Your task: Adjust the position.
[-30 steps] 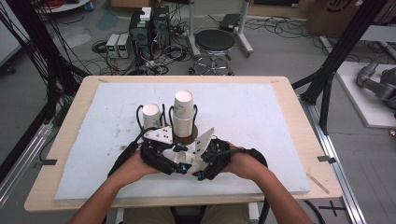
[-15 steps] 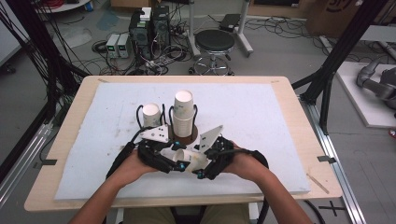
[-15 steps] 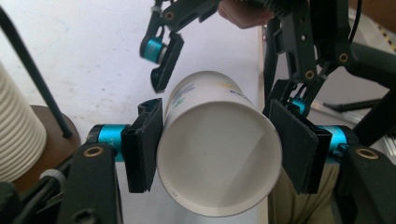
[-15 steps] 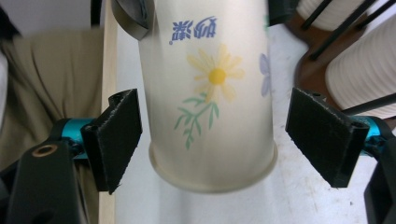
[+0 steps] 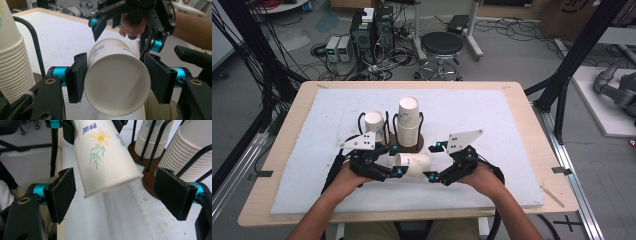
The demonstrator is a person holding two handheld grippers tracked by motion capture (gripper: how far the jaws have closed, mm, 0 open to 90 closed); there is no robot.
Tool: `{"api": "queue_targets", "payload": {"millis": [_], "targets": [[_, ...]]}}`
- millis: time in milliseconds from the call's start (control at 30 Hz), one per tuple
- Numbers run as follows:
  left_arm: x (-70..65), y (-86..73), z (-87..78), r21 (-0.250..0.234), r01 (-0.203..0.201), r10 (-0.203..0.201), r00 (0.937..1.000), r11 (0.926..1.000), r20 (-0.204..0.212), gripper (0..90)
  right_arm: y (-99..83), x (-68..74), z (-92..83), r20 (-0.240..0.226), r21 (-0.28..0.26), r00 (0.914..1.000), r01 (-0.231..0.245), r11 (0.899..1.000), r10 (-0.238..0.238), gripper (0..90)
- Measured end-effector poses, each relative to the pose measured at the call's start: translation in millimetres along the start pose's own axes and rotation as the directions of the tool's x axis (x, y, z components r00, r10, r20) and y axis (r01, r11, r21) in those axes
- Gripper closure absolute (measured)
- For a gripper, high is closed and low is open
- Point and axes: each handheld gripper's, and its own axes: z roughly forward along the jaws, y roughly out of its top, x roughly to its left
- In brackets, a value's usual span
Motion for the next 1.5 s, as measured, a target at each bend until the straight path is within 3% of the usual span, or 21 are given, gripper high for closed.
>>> {"api": "queue_targets", "payload": {"millis": [333,533,900,1167,1500], "targets": [[1.8,-8.0,-5.5,-0.077,-0.007,0.008,0.9999,0.997,0.011,37.3,-21.1,1.0,0.0,-0.02,-0.104,0.9978,-0.064,0.993,0.063,19.1],[0.9,-12.2,-8.4,-0.109,-0.021,0.024,0.9995,0.9939,0.023,37.3,-28.5,1.7,5.6,-0.034,-0.108,0.9964,-0.081,0.991,0.078,19.1],[-2.5,-13.0,-8.8,-0.135,-0.05,0.058,0.9968,0.9895,0.055,37.3,-25.2,5.7,12.8,-0.063,-0.135,0.9969,-0.054,0.989,0.046,19.1],[-5.4,-10.4,-4.0,-0.129,-0.066,0.077,0.9938,0.9895,0.081,37.3,-24.0,6.5,14.8,-0.078,-0.151,0.9962,-0.052,0.987,0.04,19.1],[-5.0,-9.6,-0.5,-0.133,-0.075,0.088,0.9918,0.9882,0.093,37.3,-25.5,5.4,14.7,-0.124,-0.187,0.9919,-0.052,0.981,0.029,25.6]]}}
